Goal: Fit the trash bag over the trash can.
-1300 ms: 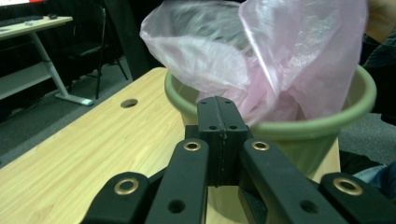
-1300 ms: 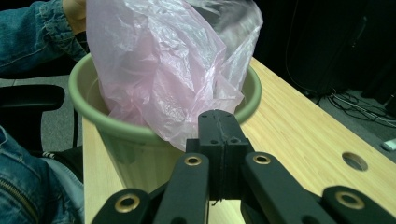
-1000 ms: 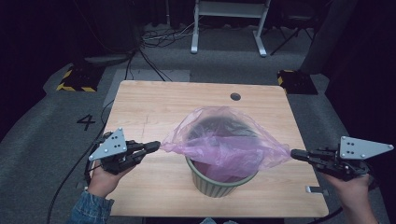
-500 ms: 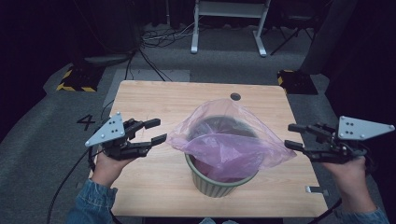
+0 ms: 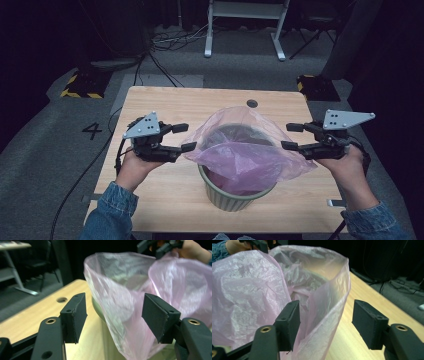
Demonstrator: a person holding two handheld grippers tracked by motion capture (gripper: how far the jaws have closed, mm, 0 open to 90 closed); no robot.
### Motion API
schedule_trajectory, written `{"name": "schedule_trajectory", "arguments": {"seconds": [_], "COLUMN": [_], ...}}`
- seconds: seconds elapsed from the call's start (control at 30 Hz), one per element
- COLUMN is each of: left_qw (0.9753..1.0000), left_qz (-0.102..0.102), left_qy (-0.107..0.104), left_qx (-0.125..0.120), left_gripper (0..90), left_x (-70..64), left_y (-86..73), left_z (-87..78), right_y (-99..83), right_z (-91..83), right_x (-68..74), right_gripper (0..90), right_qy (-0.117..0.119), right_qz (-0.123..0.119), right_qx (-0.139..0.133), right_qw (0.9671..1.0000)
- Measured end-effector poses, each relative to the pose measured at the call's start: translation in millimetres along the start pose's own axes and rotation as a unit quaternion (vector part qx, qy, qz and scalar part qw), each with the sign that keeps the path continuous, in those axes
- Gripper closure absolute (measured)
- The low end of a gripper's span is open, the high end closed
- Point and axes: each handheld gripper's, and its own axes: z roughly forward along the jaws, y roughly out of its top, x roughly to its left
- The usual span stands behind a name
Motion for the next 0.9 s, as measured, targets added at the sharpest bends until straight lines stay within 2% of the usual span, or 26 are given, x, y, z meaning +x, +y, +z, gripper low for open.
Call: {"name": "schedule_trajectory", "arguments": {"seconds": [0.07, 0.1, 0.17, 0.2, 0.23, 0.27, 0.3, 0.33, 0.37, 0.43, 0.47, 0.57, 0.7, 0.73, 0.9], "left_qw": [0.9999, 0.9997, 0.9989, 0.9989, 0.9988, 0.9986, 0.9986, 0.9986, 0.9986, 0.9988, 0.9991, 0.9992, 0.9991, 0.9988, 0.9976], "left_qz": [-0.004, -0.006, -0.008, -0.008, -0.005, -0.001, -0.001, 0.005, 0.007, 0.010, 0.013, 0.018, 0.004, -0.007, -0.015], "left_qy": [-0.011, -0.017, -0.036, -0.036, -0.035, -0.032, -0.032, -0.015, -0.007, 0.001, 0.010, 0.019, 0.026, 0.029, 0.034], "left_qx": [0.012, 0.016, 0.028, 0.028, 0.034, 0.043, 0.043, 0.050, 0.051, 0.048, 0.038, 0.029, 0.034, 0.039, 0.058], "left_gripper": [35.8, 36.3, 44.4, 51.4, 51.4, 68.9, 74.4, 81.9, 85.7, 88.6, 88.9, 89.0, 89.0, 89.0, 88.9], "left_x": [0.9, 1.1, 0.4, 0.4, -0.5, -2.2, -2.2, -4.0, -4.5, -4.7, -4.3, -0.6, 9.8, 16.8, 24.9], "left_y": [-4.1, -5.5, -7.2, -7.2, -6.8, -4.9, -4.9, -2.4, -1.0, 0.2, 2.3, 3.6, -0.2, -5.1, -14.3], "left_z": [5.0, 7.2, 11.2, 11.2, 11.6, 11.4, 11.4, 10.1, 9.1, 7.7, 4.2, -1.1, -3.1, -2.6, 2.8], "right_y": [-3.8, -6.5, -7.7, -7.7, -7.7, -6.2, -6.2, -3.3, -1.7, 0.0, 2.8, 4.8, 2.6, -0.7, -8.8], "right_z": [3.9, 8.7, 13.2, 13.2, 15.3, 18.1, 18.1, 19.1, 19.4, 19.6, 19.7, 18.3, 18.4, 20.6, 28.0], "right_x": [-0.9, -0.7, 0.6, 0.6, 1.3, 3.0, 3.0, 4.6, 5.0, 5.1, 4.8, 2.4, -3.5, -8.3, -17.4], "right_gripper": [47.4, 53.1, 58.1, 58.1, 61.2, 69.7, 69.7, 76.8, 80.3, 83.0, 88.0, 89.6, 89.8, 89.7, 89.7], "right_qy": [0.012, 0.023, 0.029, 0.029, 0.031, 0.031, 0.031, 0.028, 0.025, 0.023, 0.016, -0.002, -0.016, -0.019, -0.027], "right_qz": [0.010, 0.012, 0.008, 0.008, 0.006, -0.001, -0.001, -0.009, -0.012, -0.016, -0.025, -0.036, -0.032, -0.024, -0.013], "right_qx": [0.008, 0.018, 0.024, 0.024, 0.025, 0.027, 0.027, 0.024, 0.023, 0.022, 0.018, 0.013, 0.015, 0.021, 0.033], "right_qw": [0.9998, 0.9995, 0.9992, 0.9992, 0.9992, 0.9991, 0.9991, 0.9993, 0.9993, 0.9994, 0.9994, 0.9993, 0.9993, 0.9993, 0.9990]}}
